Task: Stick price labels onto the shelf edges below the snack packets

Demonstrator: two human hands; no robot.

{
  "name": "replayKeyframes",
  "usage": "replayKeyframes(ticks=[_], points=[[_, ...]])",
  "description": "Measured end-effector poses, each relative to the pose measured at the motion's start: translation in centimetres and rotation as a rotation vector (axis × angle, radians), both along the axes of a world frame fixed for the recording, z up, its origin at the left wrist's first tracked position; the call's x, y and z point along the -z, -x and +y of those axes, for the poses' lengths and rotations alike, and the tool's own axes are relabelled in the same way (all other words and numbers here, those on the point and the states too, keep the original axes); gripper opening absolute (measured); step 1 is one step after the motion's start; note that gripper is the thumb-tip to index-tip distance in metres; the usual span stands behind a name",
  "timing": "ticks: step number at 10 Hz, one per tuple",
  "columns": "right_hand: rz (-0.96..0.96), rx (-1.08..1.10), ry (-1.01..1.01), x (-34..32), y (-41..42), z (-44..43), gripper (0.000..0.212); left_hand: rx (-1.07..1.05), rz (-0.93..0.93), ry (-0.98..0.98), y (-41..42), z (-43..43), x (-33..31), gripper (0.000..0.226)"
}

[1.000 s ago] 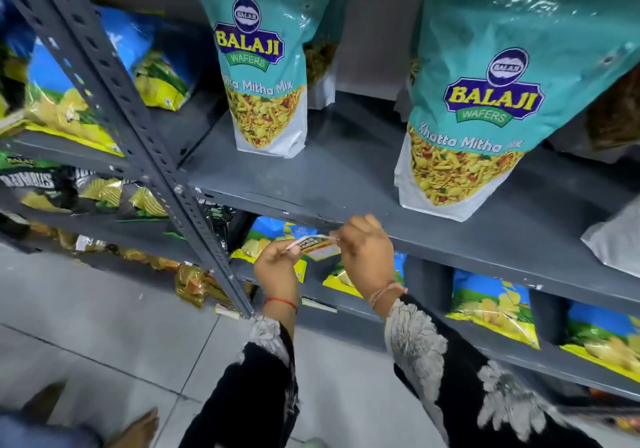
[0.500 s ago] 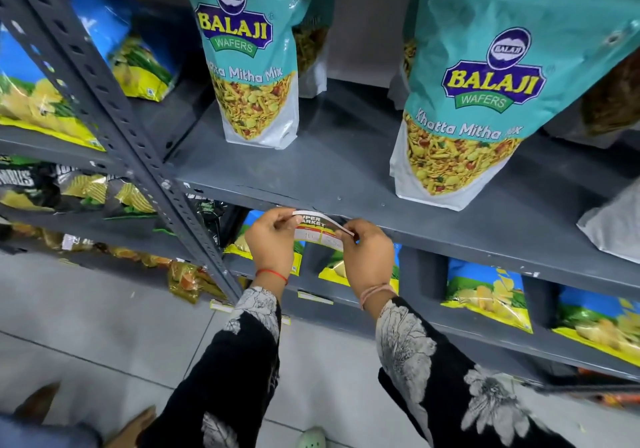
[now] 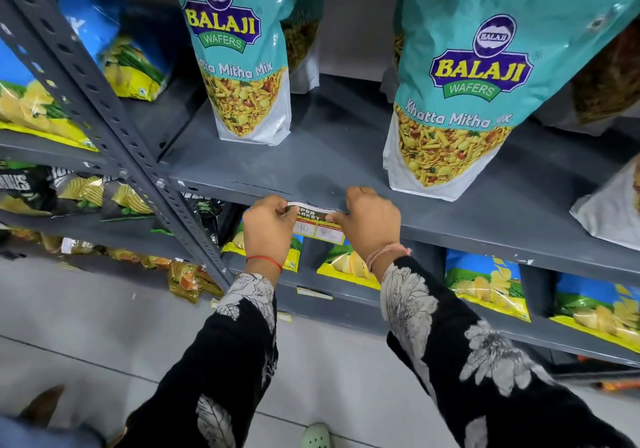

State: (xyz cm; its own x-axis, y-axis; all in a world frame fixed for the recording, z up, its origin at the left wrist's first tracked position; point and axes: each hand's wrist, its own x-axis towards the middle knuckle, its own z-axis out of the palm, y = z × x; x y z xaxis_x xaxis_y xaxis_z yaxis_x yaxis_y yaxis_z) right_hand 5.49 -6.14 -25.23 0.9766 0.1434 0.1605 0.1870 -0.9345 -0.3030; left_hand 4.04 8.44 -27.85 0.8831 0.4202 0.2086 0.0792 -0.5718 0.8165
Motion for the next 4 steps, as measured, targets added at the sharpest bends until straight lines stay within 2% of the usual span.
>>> replayKeyframes(ticks=[2,3,4], points=[[0.086,-0.122,0.047,-1.7,0.3,-0.4,0.037,-0.001,0.070,0.076,-0.1,0.1,-0.7,0.015],[0.042,-0.128,0.012,-2.8,1.6,-2.3,0.035,-0.043,0.077,-0.004,1.3,-1.0,-0.6,0.023],[-0.204,-0.118,0.000,-2.1,4.4,-5.9,0.027,-0.087,0.105,-0.098,4.9,-4.0,-0.2,0.030]])
